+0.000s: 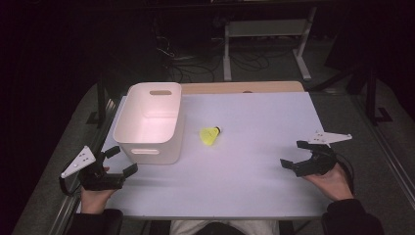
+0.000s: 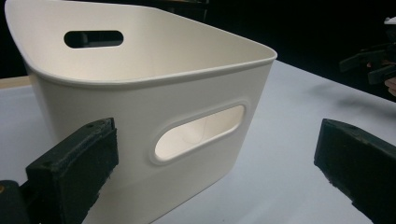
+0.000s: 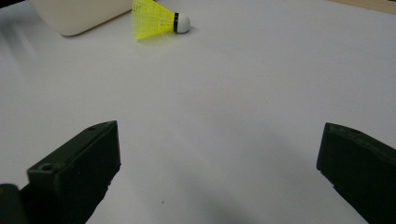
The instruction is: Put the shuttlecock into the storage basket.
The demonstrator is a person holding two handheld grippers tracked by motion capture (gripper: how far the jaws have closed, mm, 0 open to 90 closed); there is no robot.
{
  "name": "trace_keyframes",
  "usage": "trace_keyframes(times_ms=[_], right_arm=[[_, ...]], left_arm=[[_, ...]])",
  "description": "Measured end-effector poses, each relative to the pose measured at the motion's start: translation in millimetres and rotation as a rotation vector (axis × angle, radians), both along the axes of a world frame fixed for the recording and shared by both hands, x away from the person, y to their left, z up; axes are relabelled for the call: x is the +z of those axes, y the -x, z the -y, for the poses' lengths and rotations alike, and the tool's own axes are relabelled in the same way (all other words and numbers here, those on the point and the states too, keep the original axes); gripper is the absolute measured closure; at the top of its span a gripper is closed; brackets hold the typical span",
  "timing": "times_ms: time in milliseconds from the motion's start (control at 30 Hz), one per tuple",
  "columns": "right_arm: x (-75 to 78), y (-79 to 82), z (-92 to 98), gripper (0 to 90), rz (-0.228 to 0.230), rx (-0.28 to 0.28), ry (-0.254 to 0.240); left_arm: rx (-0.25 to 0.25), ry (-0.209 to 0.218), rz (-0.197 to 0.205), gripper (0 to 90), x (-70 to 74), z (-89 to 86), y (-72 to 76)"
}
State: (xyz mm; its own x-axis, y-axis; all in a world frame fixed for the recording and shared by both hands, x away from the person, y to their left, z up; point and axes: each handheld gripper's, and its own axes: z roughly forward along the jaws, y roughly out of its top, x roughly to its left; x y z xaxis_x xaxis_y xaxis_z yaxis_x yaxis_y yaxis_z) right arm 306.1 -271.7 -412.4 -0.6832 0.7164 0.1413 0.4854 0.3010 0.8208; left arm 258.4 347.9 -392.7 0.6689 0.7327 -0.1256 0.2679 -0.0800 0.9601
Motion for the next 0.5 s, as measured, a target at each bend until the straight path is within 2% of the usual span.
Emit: trace_keyframes(times_ms=[500], right_arm=[[13.0, -2.9, -1.9, 0.0, 0.011, 0.019, 0.016]], left_arm=[[0.004, 0.001, 0.001, 0.0, 0.1, -0.2, 0.3]])
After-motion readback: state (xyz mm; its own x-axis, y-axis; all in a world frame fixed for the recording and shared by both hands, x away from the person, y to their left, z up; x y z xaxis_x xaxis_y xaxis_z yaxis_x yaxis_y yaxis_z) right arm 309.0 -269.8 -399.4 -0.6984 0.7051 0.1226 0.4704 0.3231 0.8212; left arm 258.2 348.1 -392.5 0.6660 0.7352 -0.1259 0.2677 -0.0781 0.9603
